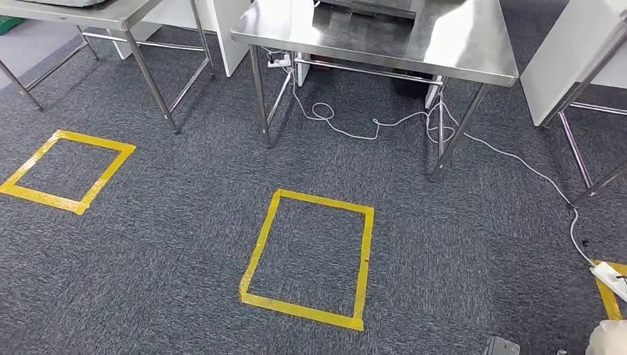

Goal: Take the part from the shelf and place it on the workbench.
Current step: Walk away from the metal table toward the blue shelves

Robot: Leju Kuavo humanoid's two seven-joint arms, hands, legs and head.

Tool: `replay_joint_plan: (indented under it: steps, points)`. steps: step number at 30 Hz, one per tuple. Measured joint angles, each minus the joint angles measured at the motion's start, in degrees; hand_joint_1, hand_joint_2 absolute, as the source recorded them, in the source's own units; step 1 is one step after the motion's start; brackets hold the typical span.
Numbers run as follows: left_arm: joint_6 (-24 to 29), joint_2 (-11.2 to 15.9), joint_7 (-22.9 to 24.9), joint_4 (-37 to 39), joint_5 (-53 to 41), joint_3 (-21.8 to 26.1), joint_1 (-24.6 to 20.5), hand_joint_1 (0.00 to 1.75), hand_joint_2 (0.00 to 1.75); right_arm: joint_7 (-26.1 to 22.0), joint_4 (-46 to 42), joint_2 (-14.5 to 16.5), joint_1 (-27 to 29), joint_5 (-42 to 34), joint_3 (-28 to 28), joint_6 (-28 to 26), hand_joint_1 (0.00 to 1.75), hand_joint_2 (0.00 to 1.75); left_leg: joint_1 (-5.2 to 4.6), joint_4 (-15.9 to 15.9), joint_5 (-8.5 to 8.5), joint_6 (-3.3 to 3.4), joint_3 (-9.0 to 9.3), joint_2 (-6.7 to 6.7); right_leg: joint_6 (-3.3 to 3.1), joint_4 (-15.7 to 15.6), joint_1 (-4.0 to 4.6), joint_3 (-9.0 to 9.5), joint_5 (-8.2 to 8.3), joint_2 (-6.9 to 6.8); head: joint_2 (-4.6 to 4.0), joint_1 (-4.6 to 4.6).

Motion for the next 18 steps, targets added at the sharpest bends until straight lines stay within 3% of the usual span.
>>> replay_joint_plan:
  steps: [2, 3, 4, 5, 6, 8, 10, 13, 18]
  points:
    - [0.4, -0.3, 1.5, 0.2, -0.1, 0.0, 0.3, 0.00, 0.00, 0.3, 0.0, 0.0, 0.1, -0.4, 0.2, 0.0, 0.00, 0.00, 0.44, 6.7, -5.45, -0.77, -1.83, -0.30, -0.38, 0.1, -0.08, -0.87, 0.90, -0.08, 0.00, -0.16]
    - [0.5, -0.5, 2.2, 0.3, -0.2, 0.0, 0.4, 0.00, 0.00, 0.5, 0.1, 0.0, 0.2, -0.6, 0.4, 0.0, 0.00, 0.00, 0.68, 10.0, -6.93, -1.18, -2.47, -0.36, -0.20, 0.2, -0.10, -1.29, 1.20, -0.11, 0.00, -0.20]
    - [0.7, -0.6, 2.9, 0.3, -0.2, 0.0, 0.5, 0.00, 0.00, 0.6, 0.2, 0.0, 0.2, -0.8, 0.5, -0.1, 0.00, 0.00, 0.97, 11.9, -7.32, -1.57, -2.46, -0.37, 0.00, 0.3, -0.16, -1.67, 1.43, -0.17, 0.00, -0.19]
    - [0.9, -0.7, 3.5, 0.4, -0.2, 0.0, 0.5, 0.00, 0.00, 0.7, 0.2, 0.0, 0.1, -1.0, 0.6, -0.2, 0.00, 0.00, 1.29, 11.8, -6.71, -1.94, -1.39, -0.34, 0.17, 0.5, -0.27, -1.99, 1.57, -0.22, 0.00, -0.19]
    - [1.0, -0.8, 4.0, 0.4, -0.2, 0.0, 0.6, 0.00, 0.00, 0.8, 0.3, -0.1, 0.1, -1.2, 0.8, -0.2, 0.00, 0.00, 1.65, 9.4, -5.47, -2.28, 0.78, -0.30, 0.34, 0.9, -0.42, -2.24, 1.61, -0.26, 0.00, -0.19]
    - [1.3, -1.1, 4.5, 0.4, -0.2, 0.0, 0.5, 0.00, 0.00, 0.8, 0.4, -0.2, 0.0, -1.5, 1.0, -0.5, 0.00, 0.00, 2.12, 2.0, -3.72, -2.76, 6.00, -0.34, 0.84, 1.9, -0.52, -2.79, 1.39, -0.32, 0.00, -0.30]
    - [1.5, -1.3, 4.7, 0.5, -0.2, 0.0, 0.5, 0.00, 0.00, 0.8, 0.5, -0.4, -0.2, -1.6, 1.1, -0.7, 0.00, 0.00, 2.00, -1.8, -3.61, -2.30, 8.19, -0.51, 1.56, 2.8, -0.26, -3.50, 1.15, -0.32, 0.00, -0.36]
    - [1.6, -1.5, 4.8, 0.5, -0.3, 0.0, 0.6, 0.00, 0.00, 0.7, 0.6, -0.5, -0.3, -1.8, 1.4, -0.7, 0.00, 0.00, 1.62, -2.4, -3.79, -1.12, 7.81, -0.61, 1.92, 3.3, 0.22, -4.28, 1.03, -0.27, 0.00, -0.05]
    - [1.7, -1.7, 4.8, 0.5, -0.3, 0.0, 0.6, 0.00, 0.00, 0.8, 0.6, -0.6, -0.1, -2.2, 1.8, -0.7, 0.00, 0.00, 0.65, -2.4, -3.34, -0.25, 7.30, -0.59, 2.80, 3.1, 0.07, -4.85, 1.64, -0.24, 0.00, 0.12]
